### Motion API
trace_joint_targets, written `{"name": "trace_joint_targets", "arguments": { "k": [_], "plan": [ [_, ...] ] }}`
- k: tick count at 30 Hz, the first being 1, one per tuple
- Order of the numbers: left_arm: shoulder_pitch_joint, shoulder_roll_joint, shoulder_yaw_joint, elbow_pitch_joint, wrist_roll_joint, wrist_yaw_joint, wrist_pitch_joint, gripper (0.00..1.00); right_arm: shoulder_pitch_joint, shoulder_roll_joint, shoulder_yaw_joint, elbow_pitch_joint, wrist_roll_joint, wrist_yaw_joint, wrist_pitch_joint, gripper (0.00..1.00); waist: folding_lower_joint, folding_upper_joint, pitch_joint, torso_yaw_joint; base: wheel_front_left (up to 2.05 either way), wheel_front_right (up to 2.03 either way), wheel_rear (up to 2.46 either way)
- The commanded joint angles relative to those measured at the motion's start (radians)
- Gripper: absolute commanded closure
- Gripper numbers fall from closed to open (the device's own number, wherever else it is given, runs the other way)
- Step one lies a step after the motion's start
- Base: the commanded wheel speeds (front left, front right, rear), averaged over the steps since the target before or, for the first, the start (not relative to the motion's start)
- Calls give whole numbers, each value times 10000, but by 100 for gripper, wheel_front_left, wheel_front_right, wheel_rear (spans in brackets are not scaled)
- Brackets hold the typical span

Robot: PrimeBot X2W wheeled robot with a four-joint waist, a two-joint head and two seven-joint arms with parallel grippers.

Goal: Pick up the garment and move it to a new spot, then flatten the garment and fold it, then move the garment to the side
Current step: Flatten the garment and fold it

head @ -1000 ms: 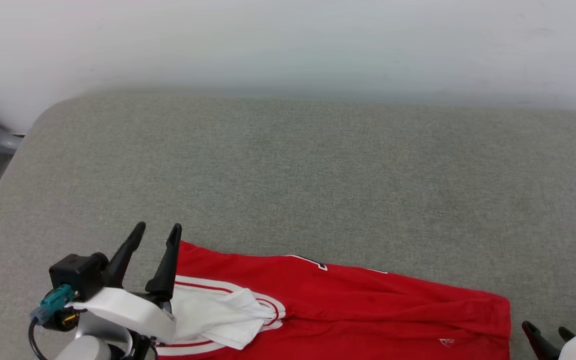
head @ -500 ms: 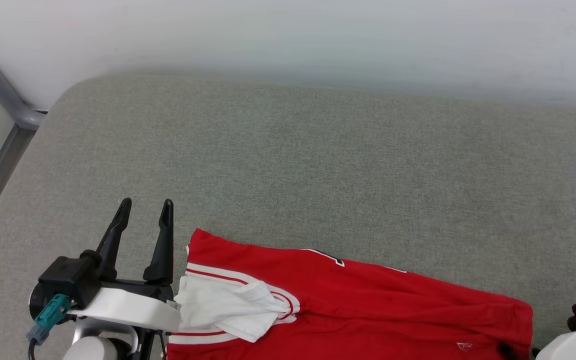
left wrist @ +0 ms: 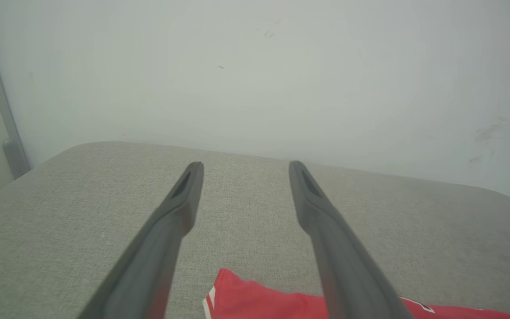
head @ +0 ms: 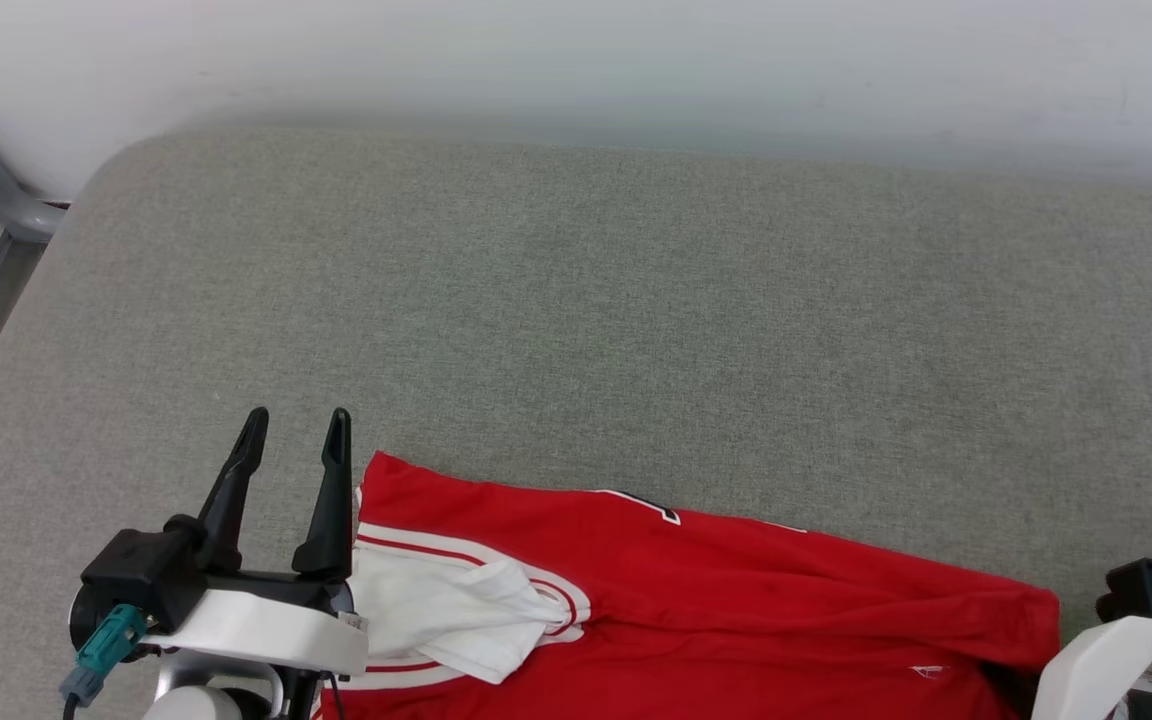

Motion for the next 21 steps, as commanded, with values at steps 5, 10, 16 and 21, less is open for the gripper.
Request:
{"name": "trace_joint_targets", "arguments": {
  "k": [5, 10, 16, 21],
  "plan": [
    [199, -181, 165, 188, 174, -155, -19, 0, -110, -146, 464, 326, 307, 13, -30, 100, 0, 0, -161, -135, 0, 0, 0],
    [285, -175, 254, 283, 317, -243, -19, 0, -479, -609, 343, -301, 287, 10, -197, 100, 0, 0, -277, -261, 0, 0, 0],
    [414, -252, 383, 303, 451, -268, -20, 0, -319, -960, -313, -855, 158, 10, -25, 100, 0, 0, -468, -389, 0, 0, 0],
    [573, -340, 452, 287, 495, -262, -20, 0, 33, -1065, -1269, -1073, 152, 11, 137, 100, 0, 0, -604, -488, 0, 0, 0]
  ]
}}
